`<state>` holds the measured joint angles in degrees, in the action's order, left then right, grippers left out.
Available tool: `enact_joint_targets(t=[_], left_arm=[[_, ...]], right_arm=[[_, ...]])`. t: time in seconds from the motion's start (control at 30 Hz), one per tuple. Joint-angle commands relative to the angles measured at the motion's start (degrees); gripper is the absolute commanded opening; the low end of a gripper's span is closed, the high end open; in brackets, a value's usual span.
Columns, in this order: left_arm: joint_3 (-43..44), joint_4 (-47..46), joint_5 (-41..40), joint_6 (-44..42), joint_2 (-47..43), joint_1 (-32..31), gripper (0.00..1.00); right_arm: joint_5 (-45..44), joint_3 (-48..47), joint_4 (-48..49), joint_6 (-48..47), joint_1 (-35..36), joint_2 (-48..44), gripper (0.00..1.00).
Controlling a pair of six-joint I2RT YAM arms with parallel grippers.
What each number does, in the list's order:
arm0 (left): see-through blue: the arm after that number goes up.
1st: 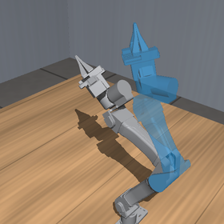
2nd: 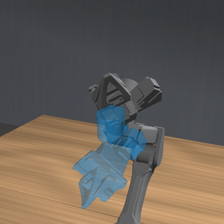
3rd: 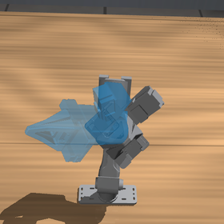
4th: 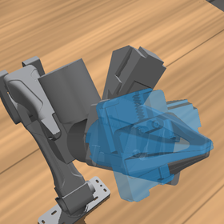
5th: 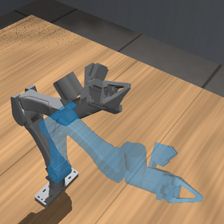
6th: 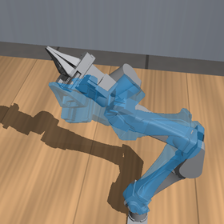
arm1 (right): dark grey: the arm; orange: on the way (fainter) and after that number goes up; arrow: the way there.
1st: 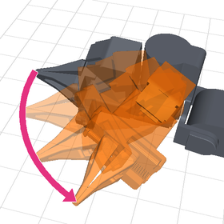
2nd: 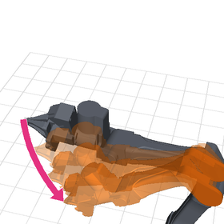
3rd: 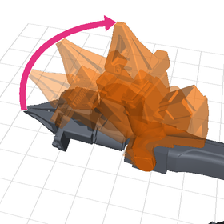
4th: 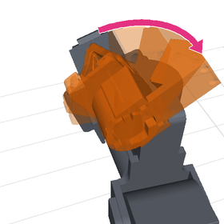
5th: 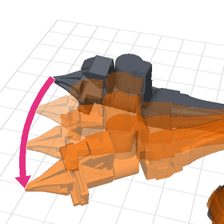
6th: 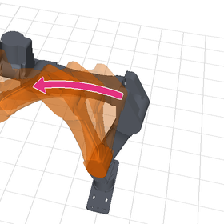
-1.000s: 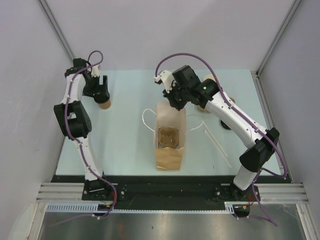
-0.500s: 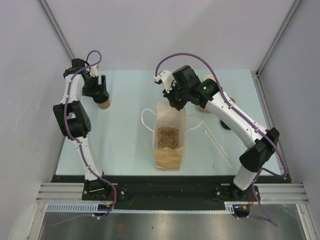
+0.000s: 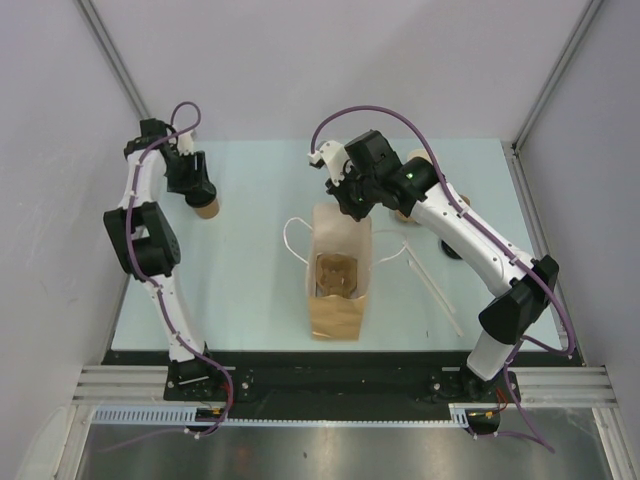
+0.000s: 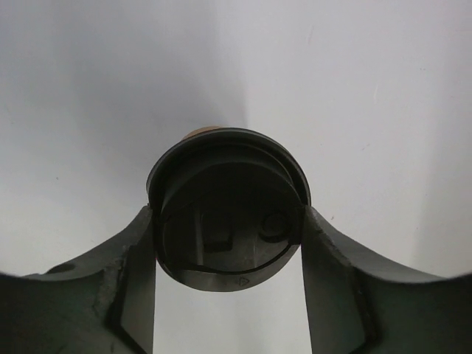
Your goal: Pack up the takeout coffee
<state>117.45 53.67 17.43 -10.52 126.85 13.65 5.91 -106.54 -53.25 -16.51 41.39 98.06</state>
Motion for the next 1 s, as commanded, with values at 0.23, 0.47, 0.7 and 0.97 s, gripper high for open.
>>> enact_joint_targets(t=[0.23,0.47,0.7,0.97], left_arm=[[-10.7,1.4,3.7,-4.5,-15.0,0.0,0.43],[-23.9,-2.4,2.9,-6.5,-20.2,-0.8,0.37],[-22.2,-0.2,11.3,-7.4,-26.5,-2.9,0.33],[7.7,13.6,22.6,-9.8,-29.0,-9.4,0.33]], right_arm=[[-1.3,-2.1,1.6,1.7,-0.3,-1.3,0.00],[-1.6,-1.4,1.8,3.2,-0.5,-1.6,0.00],[-0.8,-2.3,1.3,4.5,-2.4,-0.9,0.00],[-0.1,-5.3,1.4,9.6,-5.2,1.5,0.00]])
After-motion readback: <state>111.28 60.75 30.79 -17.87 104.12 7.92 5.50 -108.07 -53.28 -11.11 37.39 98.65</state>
